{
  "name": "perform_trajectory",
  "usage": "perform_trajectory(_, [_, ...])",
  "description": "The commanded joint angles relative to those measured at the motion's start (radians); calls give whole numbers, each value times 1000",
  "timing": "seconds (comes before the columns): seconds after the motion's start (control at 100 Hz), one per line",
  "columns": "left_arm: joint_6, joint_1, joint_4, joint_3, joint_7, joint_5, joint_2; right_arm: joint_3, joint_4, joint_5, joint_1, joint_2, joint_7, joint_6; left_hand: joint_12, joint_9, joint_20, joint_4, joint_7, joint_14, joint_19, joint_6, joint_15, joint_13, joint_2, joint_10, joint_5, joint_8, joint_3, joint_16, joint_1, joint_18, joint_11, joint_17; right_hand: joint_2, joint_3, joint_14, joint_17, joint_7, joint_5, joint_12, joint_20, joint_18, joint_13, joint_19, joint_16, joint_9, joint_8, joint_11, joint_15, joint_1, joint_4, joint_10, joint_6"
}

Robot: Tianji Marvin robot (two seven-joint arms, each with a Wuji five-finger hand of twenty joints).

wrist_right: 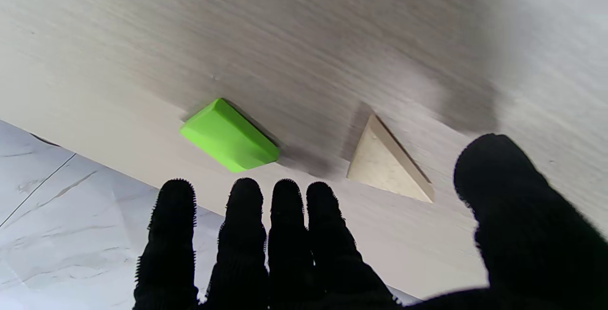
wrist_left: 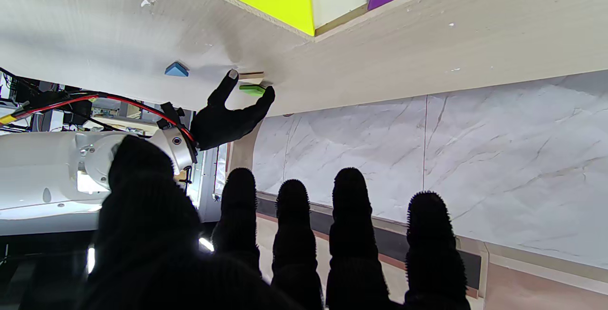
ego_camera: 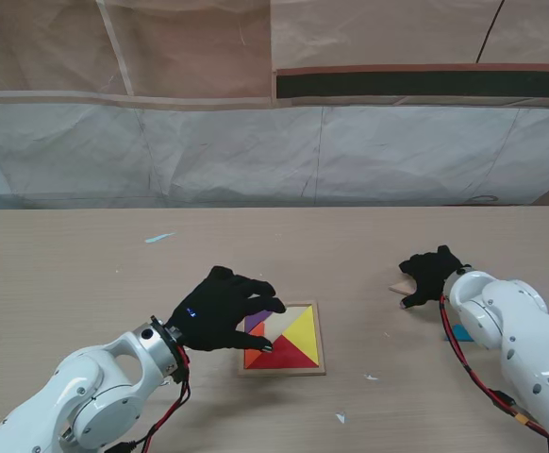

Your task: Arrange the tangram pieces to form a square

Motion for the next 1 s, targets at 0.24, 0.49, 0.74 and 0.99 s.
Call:
perform_trajectory(0.24, [4,-8,2,8,-22,2,1,-12,-3,-23,-14,-1,-25,-17,-3,15,5,29,10,3,16,-2,14,33,26,-8,23,6,2,9,0,16,-30,10,-26,-13,-50,53,123,159,80,46,-77,166,60,24,217,22,116,54,88,-32,-110,-118])
perform_trajectory(0.49, [1,-12,8,11,-12,4,0,-21,0,-48,-20,0,-73,-21,-3,15,6,29,11,1,17,-2,16,36,25,-7,24,6,1,10,2,15,-29,11,-48,-19,-78,88,223,232,133,63,-71,270,82,45,329,49,219,95,126,-29,-168,-185])
perform_trajectory(0.74, [4,-9,9,11,-9,6,0,-31,0,-70,-24,2,-104,-24,-3,16,6,29,15,0,17,0,18,38,25,-8,27,6,2,11,5,15,-28,11,-92,122,-96,100,298,249,170,73,-68,333,89,60,380,61,299,131,101,-40,-196,-207])
perform_trajectory(0.99, [3,-4,9,9,-7,9,0,-46,1,-84,-25,4,-139,-43,-3,19,6,29,18,-1,17,-1,20,43,26,-7,29,7,2,12,7,15,-27,11,-124,207,-97,97,386,268,202,75,-64,367,91,70,410,92,361,154,102,-51,-213,-221])
